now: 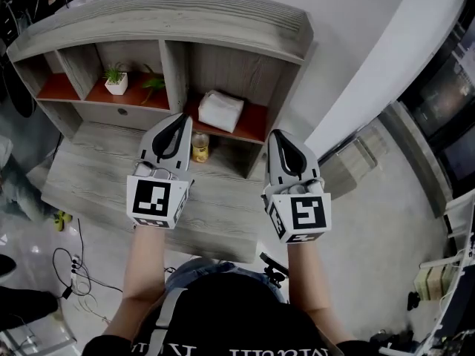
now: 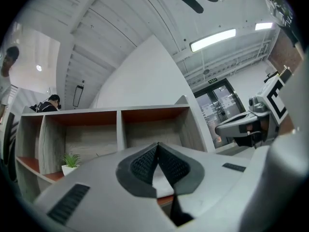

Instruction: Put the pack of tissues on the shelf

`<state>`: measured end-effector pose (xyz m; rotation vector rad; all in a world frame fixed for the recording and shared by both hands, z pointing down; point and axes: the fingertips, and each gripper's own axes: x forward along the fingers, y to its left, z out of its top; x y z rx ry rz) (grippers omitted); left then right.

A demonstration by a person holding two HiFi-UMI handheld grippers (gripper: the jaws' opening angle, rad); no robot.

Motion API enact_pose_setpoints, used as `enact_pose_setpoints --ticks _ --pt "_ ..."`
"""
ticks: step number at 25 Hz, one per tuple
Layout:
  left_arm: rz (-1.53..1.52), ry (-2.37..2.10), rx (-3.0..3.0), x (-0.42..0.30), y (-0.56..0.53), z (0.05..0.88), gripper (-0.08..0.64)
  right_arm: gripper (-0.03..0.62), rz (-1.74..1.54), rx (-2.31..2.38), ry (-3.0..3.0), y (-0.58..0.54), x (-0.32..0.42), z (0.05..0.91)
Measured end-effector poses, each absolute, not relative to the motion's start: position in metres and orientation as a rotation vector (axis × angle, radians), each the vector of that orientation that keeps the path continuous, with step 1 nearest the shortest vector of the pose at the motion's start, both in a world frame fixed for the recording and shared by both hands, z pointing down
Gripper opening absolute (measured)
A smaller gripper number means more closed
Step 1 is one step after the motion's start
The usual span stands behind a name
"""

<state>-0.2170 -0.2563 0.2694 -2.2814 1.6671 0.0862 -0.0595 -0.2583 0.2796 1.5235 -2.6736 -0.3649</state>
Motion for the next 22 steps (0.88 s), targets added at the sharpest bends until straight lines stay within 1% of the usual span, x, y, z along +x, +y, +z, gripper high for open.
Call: enact_pose_setpoints --ticks 22 --pt "0.11 1.637 -2.298 -0.22 -0.259 0.257 0.014 0.017 -0.405 1.579 -2.652 -0.259 -0.056 0.266"
